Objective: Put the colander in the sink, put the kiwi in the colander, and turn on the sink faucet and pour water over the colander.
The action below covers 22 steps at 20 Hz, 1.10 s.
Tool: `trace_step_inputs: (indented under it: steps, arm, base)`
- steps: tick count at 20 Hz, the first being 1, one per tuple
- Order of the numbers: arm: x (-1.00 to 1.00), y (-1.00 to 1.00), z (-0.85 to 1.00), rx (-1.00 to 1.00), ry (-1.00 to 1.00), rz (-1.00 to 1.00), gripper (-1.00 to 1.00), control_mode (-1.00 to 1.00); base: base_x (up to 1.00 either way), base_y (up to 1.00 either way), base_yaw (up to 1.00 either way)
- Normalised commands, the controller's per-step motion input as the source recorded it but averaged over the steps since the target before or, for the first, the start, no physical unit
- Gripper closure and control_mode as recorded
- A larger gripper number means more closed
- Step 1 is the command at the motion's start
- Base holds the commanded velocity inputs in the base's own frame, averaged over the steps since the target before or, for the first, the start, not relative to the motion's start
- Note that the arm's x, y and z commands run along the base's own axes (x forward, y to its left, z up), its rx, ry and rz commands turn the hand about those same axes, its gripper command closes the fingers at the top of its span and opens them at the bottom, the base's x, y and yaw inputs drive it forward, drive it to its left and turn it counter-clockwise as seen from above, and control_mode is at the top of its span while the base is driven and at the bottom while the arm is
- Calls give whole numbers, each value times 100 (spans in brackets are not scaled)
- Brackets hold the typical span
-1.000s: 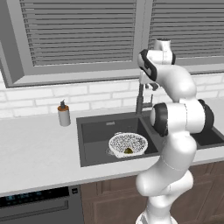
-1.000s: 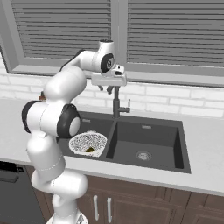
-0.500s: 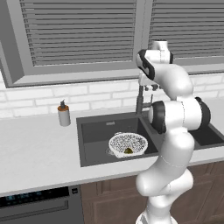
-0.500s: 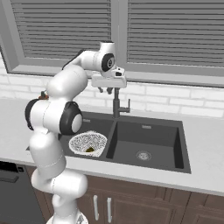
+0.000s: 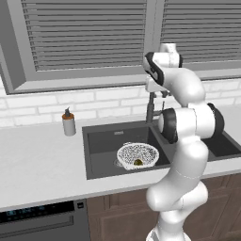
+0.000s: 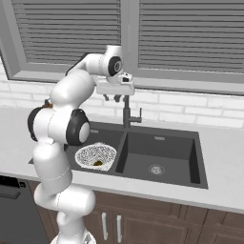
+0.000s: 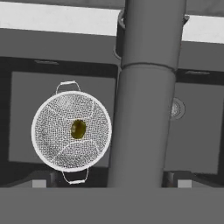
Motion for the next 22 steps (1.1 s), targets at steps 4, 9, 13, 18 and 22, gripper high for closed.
trace_step_inputs:
  steps: [4,9,13,18,22]
  arm:
    - [0,48,-11,0,4,0,-100,-100]
    - [0,56,-6,-2,6,0,-100,-100]
    - [0,52,0,-1,3,0,-100,-100]
    - [0,53,0,-1,3,0,-100,-100]
    - [0,58,0,-2,5,0,-100,-100]
  base:
    - [0,0,0]
    - [0,0,0]
    - [0,0,0]
    - [0,0,0]
    - [0,0,0]
